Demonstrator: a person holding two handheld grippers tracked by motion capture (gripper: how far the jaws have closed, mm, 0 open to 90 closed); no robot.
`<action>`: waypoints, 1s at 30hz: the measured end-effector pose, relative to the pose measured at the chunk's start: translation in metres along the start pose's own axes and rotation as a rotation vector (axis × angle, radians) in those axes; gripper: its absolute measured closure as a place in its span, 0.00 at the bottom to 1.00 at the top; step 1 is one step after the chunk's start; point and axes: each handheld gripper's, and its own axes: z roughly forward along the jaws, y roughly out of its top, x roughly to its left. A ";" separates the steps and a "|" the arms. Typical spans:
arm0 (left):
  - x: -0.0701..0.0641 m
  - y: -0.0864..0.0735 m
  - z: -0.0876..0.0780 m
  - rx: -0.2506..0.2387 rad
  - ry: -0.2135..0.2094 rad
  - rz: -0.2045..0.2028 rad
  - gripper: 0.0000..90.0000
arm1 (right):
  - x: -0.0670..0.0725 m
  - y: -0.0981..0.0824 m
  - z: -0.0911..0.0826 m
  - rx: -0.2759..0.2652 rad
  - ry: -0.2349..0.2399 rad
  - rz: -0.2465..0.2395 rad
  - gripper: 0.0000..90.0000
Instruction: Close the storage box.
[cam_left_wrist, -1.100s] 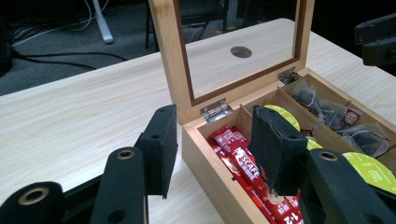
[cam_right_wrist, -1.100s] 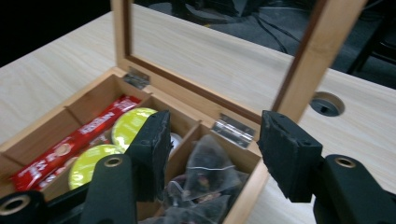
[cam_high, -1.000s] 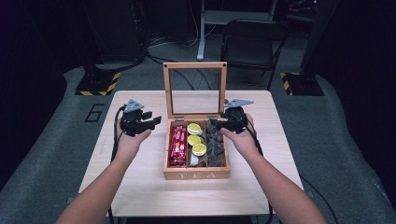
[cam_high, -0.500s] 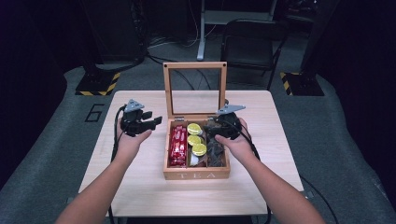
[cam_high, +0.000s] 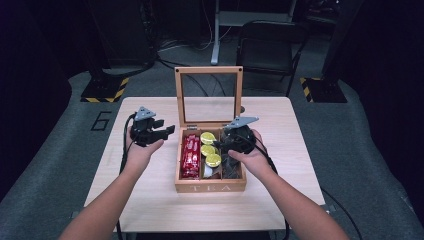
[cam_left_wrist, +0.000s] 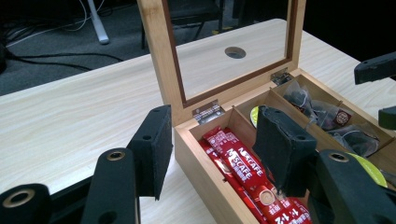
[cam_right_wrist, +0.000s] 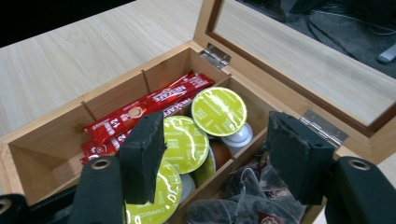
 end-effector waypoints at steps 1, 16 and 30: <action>0.000 0.000 0.001 -0.003 0.006 0.000 0.52 | 0.002 -0.001 0.001 0.004 0.005 -0.005 0.41; 0.000 -0.003 0.000 0.006 0.003 0.000 0.51 | 0.013 -0.013 0.011 0.057 0.057 -0.018 0.39; 0.000 -0.003 -0.001 -0.004 0.003 -0.013 0.51 | 0.029 -0.025 0.025 0.118 0.094 -0.079 0.34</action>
